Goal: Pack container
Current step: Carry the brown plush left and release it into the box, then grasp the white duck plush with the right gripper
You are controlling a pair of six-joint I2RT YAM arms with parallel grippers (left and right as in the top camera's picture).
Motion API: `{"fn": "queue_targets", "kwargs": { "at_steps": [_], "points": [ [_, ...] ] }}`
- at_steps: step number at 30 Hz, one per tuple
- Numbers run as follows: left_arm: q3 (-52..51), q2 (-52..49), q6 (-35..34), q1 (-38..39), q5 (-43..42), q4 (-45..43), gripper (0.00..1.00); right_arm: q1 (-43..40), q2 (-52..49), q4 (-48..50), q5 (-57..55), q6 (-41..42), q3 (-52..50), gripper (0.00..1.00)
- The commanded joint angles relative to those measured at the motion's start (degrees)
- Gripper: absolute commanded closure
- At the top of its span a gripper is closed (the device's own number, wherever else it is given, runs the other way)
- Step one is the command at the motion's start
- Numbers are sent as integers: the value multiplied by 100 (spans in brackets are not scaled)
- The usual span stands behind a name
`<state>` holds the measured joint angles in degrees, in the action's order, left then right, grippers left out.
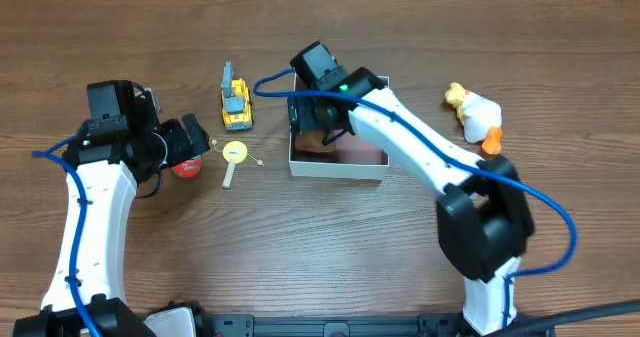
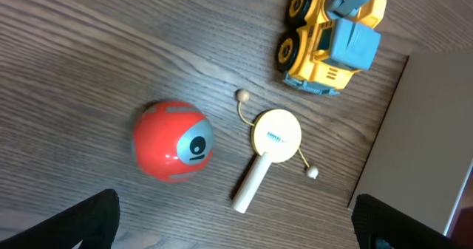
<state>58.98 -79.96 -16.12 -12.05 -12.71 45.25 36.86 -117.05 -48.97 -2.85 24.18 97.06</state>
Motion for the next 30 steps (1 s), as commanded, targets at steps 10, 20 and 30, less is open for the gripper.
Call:
{"fn": "queue_targets", "kwargs": {
  "at_steps": [10, 20, 30],
  "points": [
    [129, -42, 111, 9, -83, -7, 0, -2559, 2170, -1204, -1095, -155, 133, 0],
    [129, -42, 111, 9, -83, -7, 0, -4463, 487, -1091, 678, -1488, -444, 0],
    [129, -42, 111, 9, -83, -7, 0, -4459, -319, -1152, 684, -1602, -518, 51]
  ]
}}
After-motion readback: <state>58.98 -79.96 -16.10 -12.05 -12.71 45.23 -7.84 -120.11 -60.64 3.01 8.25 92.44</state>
